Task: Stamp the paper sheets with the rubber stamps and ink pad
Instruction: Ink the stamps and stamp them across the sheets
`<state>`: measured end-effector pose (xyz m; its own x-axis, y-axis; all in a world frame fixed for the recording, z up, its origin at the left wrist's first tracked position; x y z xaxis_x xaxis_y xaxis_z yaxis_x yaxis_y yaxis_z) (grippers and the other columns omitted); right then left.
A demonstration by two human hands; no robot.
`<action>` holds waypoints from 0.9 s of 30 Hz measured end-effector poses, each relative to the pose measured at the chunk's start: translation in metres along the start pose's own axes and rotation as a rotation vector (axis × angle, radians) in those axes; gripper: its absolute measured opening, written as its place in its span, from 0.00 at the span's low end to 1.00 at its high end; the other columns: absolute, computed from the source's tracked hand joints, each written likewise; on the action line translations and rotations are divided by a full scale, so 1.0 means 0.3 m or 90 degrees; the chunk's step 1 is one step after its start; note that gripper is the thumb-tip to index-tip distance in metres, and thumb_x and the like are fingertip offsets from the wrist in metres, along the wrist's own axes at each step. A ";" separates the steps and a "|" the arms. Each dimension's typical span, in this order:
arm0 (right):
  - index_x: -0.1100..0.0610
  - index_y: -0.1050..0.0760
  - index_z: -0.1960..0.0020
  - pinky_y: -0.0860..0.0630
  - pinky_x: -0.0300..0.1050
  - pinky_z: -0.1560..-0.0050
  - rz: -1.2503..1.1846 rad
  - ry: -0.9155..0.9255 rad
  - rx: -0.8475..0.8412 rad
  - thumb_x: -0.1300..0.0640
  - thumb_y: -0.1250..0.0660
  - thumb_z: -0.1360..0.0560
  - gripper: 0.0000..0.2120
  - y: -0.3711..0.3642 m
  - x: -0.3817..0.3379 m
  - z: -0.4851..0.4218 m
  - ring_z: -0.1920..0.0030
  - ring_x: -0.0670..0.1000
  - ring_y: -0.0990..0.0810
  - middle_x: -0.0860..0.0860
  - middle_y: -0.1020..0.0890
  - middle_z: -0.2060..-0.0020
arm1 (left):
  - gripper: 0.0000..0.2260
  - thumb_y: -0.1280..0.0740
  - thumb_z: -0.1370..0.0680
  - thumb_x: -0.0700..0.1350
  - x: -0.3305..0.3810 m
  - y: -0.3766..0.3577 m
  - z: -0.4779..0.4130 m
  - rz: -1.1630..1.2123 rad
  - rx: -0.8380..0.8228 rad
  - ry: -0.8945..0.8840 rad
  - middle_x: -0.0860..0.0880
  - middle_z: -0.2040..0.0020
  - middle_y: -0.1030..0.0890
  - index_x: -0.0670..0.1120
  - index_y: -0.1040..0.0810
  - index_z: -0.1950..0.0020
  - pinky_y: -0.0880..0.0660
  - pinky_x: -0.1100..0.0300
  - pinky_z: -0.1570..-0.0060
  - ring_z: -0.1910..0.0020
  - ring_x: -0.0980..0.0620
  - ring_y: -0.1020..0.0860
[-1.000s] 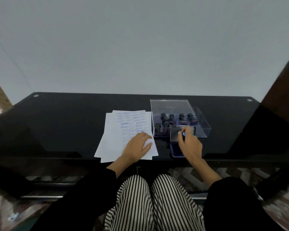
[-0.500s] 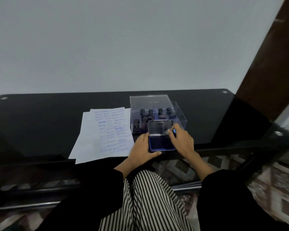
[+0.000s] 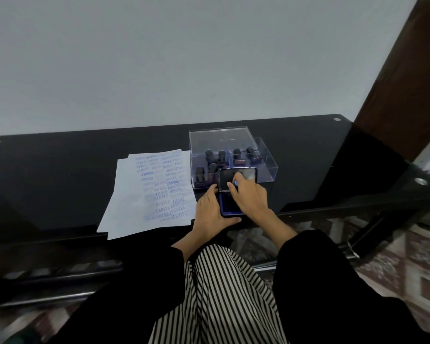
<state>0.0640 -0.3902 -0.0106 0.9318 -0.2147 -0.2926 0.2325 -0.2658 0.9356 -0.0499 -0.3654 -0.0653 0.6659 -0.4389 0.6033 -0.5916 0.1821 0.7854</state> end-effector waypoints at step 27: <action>0.58 0.30 0.46 0.31 0.45 0.62 0.004 0.005 0.010 0.49 0.45 0.20 0.13 -0.003 0.024 0.024 0.55 0.58 0.20 0.56 0.19 0.55 | 0.34 0.47 0.22 0.62 -0.070 0.041 0.062 -0.223 -0.078 -0.099 0.46 0.22 0.51 0.43 0.49 0.24 0.60 0.52 0.26 0.23 0.50 0.57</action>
<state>0.0685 -0.3982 -0.0150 0.9353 -0.2095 -0.2852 0.2224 -0.2789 0.9342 -0.0796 -0.3704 -0.0709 0.7357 -0.6189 0.2751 -0.2757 0.0973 0.9563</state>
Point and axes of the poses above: each hand's wrist, its own z-axis away from the middle knuckle, its own y-axis out of the back of the hand, x = y × z, the point moved 1 cm from there along -z, towards the middle knuckle
